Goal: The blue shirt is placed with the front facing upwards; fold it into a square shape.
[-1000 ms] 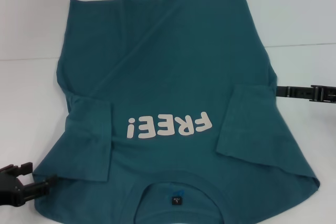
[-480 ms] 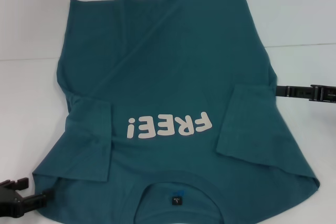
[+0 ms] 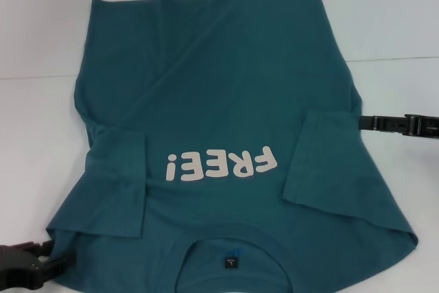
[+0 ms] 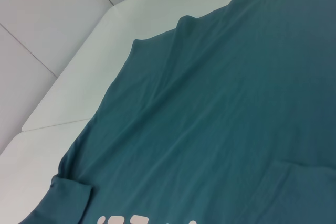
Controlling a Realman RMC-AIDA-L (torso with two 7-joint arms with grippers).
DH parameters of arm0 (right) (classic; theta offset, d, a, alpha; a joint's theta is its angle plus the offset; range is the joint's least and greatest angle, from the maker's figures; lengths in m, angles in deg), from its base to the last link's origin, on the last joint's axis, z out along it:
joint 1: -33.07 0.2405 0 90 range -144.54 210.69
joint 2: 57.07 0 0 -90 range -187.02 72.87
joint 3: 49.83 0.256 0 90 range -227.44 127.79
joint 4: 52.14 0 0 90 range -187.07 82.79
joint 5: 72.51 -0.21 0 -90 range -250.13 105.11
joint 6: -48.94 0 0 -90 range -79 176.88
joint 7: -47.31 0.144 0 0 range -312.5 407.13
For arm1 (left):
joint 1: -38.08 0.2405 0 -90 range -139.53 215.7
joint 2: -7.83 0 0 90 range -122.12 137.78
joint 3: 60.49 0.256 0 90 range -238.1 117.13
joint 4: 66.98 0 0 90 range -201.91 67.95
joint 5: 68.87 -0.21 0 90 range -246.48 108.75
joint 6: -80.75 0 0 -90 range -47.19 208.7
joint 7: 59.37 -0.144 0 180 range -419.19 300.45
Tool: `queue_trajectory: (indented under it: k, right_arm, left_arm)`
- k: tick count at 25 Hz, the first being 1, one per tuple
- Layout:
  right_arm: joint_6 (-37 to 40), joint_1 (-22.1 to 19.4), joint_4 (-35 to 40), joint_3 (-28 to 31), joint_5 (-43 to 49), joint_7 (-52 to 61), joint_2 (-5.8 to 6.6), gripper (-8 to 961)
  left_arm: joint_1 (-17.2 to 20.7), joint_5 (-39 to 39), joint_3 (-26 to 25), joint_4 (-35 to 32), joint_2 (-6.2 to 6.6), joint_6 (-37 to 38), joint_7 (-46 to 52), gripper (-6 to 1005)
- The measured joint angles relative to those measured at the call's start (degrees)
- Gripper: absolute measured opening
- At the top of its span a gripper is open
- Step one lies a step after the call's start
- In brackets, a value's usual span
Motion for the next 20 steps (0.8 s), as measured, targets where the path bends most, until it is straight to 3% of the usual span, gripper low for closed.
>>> queue_trajectory:
  k: [7, 12, 14, 17, 20]
  right_arm:
    - [0.5, -0.2, -0.2, 0.0, 0.0, 0.2, -0.16, 741]
    - [1.9, -0.4, -0.6, 0.0, -0.1, 1.4, 0.49, 740]
    - [3.8, -0.3, -0.6, 0.0, 0.2, 2.5, 1.18, 739]
    - [7.3, 0.4, -0.4, -0.1, 0.7, 5.6, 3.42, 740]
    - [11.0, 1.3, -0.2, -0.1, 2.2, 9.2, 5.94, 743]
  left_arm:
    - [-0.4, 0.6, 0.0, -0.3, -0.15, 0.2, 0.9, 403]
    - [-0.4, 0.7, -0.2, -1.3, -0.15, 1.0, 3.0, 244]
    - [-0.5, 0.7, -0.1, -2.0, -0.13, 1.9, 3.8, 167]
    - [-0.7, 0.8, -0.1, -2.5, -0.08, 2.7, 4.3, 53]
    - [-1.1, 0.8, -0.3, -3.2, -0.03, 4.4, 5.1, 23]
